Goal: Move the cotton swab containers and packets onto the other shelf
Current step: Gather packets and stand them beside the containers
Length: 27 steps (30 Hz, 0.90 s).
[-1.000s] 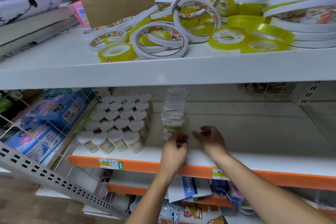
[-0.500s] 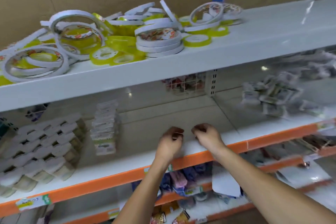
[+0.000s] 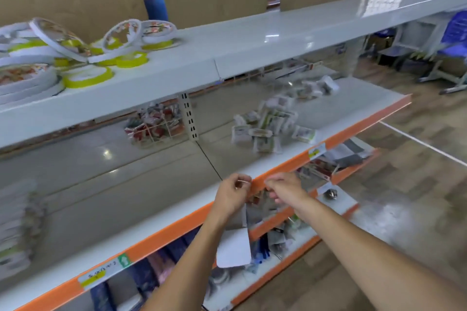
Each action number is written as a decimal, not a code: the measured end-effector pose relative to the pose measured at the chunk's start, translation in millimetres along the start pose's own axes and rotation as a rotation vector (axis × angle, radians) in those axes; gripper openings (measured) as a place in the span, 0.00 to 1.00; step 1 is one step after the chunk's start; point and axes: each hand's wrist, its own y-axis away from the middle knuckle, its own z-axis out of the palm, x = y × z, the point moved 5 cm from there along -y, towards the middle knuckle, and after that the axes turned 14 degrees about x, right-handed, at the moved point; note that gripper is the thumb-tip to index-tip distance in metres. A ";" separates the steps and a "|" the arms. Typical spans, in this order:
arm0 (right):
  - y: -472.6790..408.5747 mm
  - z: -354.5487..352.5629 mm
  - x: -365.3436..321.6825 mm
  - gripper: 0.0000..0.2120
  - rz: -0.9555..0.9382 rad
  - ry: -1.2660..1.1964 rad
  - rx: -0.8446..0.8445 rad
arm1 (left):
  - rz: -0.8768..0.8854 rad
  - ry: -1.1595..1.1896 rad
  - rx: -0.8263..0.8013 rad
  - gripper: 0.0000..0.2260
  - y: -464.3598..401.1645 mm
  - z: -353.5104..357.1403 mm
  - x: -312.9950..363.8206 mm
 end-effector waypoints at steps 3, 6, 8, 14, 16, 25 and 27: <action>-14.7 -39.2 7.4 0.10 0.040 -0.012 0.021 | 0.022 -0.031 -0.036 0.13 -4.2 41.4 18.5; -25.8 -73.6 13.0 0.10 0.058 -0.021 0.056 | 0.034 -0.058 -0.074 0.12 -9.7 78.8 31.4; -31.0 -91.3 16.0 0.11 0.060 -0.020 0.066 | 0.062 -0.076 -0.094 0.10 -12.9 99.3 38.2; -60.7 -126.6 21.7 0.05 -0.018 -0.016 0.081 | 0.099 -0.107 -0.127 0.09 -33.8 152.1 55.4; -80.9 -131.4 21.8 0.03 -0.037 0.012 0.126 | 0.093 -0.119 -0.110 0.07 -50.3 167.3 61.3; -186.8 -147.3 -8.2 0.06 -0.160 0.081 0.242 | 0.267 -0.347 0.038 0.11 -142.8 216.1 115.0; -208.3 -146.1 -16.4 0.05 -0.187 0.158 0.264 | 0.224 -0.379 0.055 0.12 -165.1 220.0 121.7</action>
